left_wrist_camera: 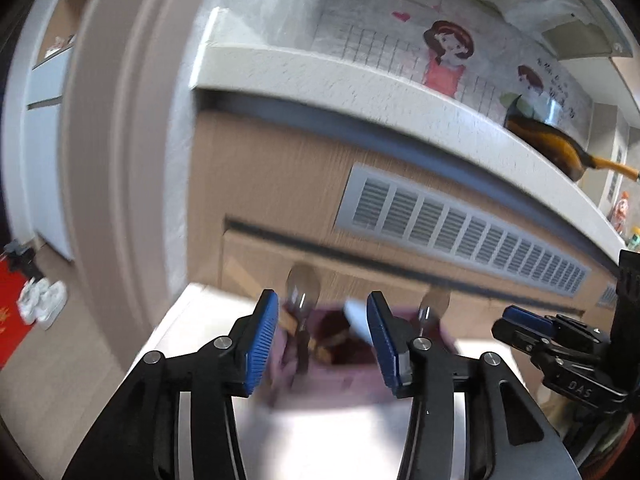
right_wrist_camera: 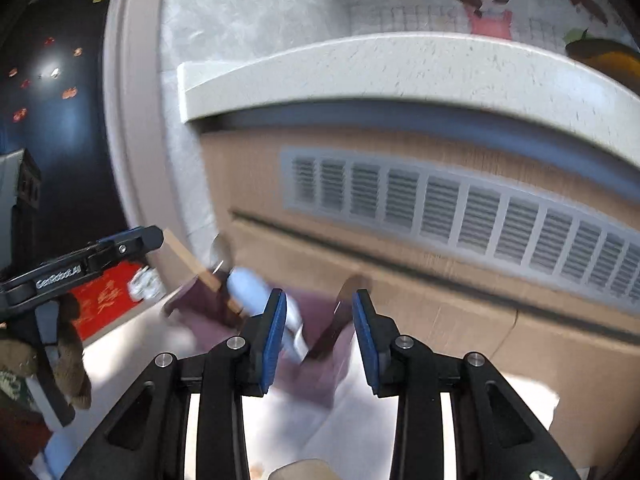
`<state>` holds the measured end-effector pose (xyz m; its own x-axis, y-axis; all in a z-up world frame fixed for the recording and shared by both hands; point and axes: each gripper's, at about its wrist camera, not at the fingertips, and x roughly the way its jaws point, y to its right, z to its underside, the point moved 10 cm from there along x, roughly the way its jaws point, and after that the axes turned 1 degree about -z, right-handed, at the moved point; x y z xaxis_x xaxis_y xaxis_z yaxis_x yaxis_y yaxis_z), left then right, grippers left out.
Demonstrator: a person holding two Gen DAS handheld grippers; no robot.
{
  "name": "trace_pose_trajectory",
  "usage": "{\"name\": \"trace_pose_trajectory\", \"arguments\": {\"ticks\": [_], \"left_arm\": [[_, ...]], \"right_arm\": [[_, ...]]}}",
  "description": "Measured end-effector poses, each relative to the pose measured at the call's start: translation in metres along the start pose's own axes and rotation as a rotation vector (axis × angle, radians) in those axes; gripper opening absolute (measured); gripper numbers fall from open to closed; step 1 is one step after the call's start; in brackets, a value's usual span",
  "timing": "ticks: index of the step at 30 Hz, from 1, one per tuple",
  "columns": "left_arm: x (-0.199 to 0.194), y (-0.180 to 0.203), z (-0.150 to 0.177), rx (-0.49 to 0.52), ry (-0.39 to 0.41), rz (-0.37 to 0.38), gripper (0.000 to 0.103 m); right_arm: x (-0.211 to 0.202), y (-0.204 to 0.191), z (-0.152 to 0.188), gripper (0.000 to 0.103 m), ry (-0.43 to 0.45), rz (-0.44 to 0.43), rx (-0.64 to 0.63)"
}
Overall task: Organize utensils
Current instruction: 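Open both grippers to drop the spoons into the purple caddy, then grasp the wooden spoon with the left gripper while the right grasps a wooden chopstick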
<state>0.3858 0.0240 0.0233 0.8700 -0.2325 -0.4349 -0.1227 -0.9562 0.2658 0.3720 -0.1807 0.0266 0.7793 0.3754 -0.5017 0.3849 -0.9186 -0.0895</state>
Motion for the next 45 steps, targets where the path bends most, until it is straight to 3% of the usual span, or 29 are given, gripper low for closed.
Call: {"name": "trace_pose_trajectory", "arguments": {"ticks": [3, 9, 12, 14, 19, 24, 31, 35, 40, 45], "left_arm": [[-0.012, -0.007, 0.045, 0.001, -0.088, -0.029, 0.056], [-0.025, -0.026, 0.138, -0.026, -0.307, -0.065, 0.057], [-0.036, -0.025, 0.161, -0.032, -0.36, -0.045, 0.057], [-0.042, -0.014, 0.173, 0.015, -0.402, -0.01, 0.057], [-0.053, 0.023, 0.192, 0.141, -0.458, 0.062, 0.057], [-0.049, 0.044, 0.202, 0.193, -0.489, 0.084, 0.057], [-0.039, 0.027, 0.196, 0.177, -0.482, 0.016, 0.057], [-0.041, 0.002, 0.187, 0.129, -0.46, -0.031, 0.057], [-0.048, -0.038, 0.177, 0.046, -0.432, -0.098, 0.057], [-0.049, -0.06, 0.18, -0.012, -0.44, -0.114, 0.057]], "right_arm": [[-0.003, -0.016, 0.042, 0.033, -0.116, -0.045, -0.023], [-0.012, -0.051, 0.132, 0.033, -0.305, -0.144, -0.078], [-0.023, -0.067, 0.16, 0.033, -0.334, -0.195, -0.091], [-0.027, -0.073, 0.174, 0.033, -0.347, -0.207, -0.091], [-0.028, -0.061, 0.198, 0.033, -0.391, -0.156, -0.056], [-0.022, -0.045, 0.203, 0.033, -0.471, -0.119, 0.032], [-0.028, -0.049, 0.209, 0.033, -0.509, -0.174, 0.095], [-0.01, -0.077, 0.198, 0.034, -0.496, -0.207, 0.034], [0.016, -0.106, 0.188, 0.035, -0.467, -0.163, -0.119], [0.034, -0.118, 0.177, 0.033, -0.456, -0.143, -0.208]]}}
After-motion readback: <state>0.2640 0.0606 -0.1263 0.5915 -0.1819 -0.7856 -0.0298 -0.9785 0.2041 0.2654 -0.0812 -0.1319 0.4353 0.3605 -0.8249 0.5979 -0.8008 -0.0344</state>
